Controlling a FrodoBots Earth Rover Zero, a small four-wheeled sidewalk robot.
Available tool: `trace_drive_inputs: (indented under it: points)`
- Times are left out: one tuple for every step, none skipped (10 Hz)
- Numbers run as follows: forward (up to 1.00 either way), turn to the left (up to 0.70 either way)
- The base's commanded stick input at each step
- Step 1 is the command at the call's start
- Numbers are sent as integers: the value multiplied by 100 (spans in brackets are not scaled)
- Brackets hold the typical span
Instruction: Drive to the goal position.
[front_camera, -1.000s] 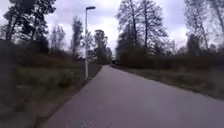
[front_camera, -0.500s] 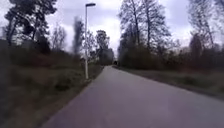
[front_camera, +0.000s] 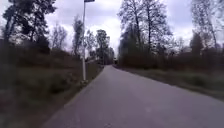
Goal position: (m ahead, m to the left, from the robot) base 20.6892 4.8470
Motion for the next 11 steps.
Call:
trace_drive_inputs:
  points:
    - [100, 0]
    - [100, 0]
    - [100, 0]
    - [100, 0]
    - [100, 9]
    - [100, 21]
    - [100, 33]
    - [100, 8]
    - [100, 0]
    - [100, 0]
    - [100, 0]
